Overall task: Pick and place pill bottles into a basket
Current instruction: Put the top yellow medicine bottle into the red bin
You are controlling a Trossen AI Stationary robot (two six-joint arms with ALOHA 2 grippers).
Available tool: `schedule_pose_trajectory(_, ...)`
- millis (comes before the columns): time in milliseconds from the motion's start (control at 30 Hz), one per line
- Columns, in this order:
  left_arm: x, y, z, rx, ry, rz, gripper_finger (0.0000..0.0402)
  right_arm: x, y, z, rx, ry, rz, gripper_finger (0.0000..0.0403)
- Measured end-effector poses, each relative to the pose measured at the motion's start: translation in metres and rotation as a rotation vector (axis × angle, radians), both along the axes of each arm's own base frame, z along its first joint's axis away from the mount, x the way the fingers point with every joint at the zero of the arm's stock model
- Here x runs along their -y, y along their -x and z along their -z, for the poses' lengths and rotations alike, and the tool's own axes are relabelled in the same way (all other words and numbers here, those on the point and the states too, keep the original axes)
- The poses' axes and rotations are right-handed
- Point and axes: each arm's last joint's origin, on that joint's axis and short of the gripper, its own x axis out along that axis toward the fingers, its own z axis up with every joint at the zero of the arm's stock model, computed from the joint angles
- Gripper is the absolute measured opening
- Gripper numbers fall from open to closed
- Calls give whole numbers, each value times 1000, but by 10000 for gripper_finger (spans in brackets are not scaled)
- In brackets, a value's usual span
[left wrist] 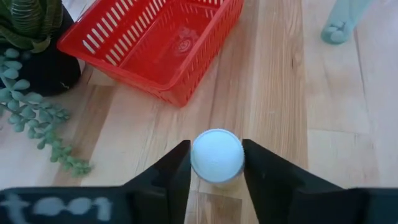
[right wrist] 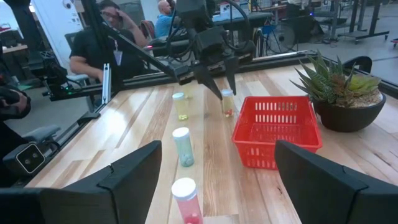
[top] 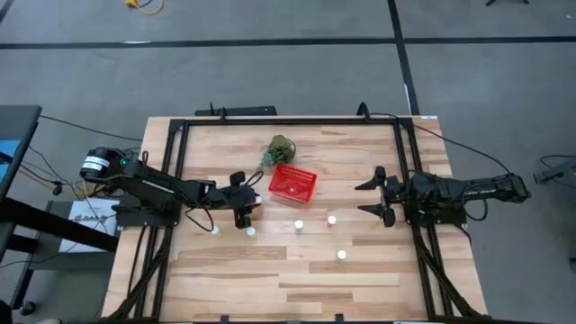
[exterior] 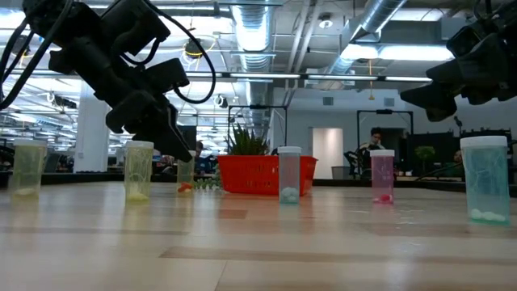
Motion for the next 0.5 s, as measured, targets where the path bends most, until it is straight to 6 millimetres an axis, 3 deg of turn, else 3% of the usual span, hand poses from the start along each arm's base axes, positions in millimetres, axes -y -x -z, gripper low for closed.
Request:
schedule_pose_trajectory(167, 0, -1, -1, 12, -7, 7, 104, 0, 0, 0, 0, 0, 0, 306)
schedule_pose_trajectory(333, -1, -1, -4, 16, -43, -16, 121, 0, 0, 0, 0, 0, 0, 306)
schedule_pose_trajectory(500, -1, -8, -23, 52, -66, -9, 123, 0, 0, 0, 0, 0, 0, 306)
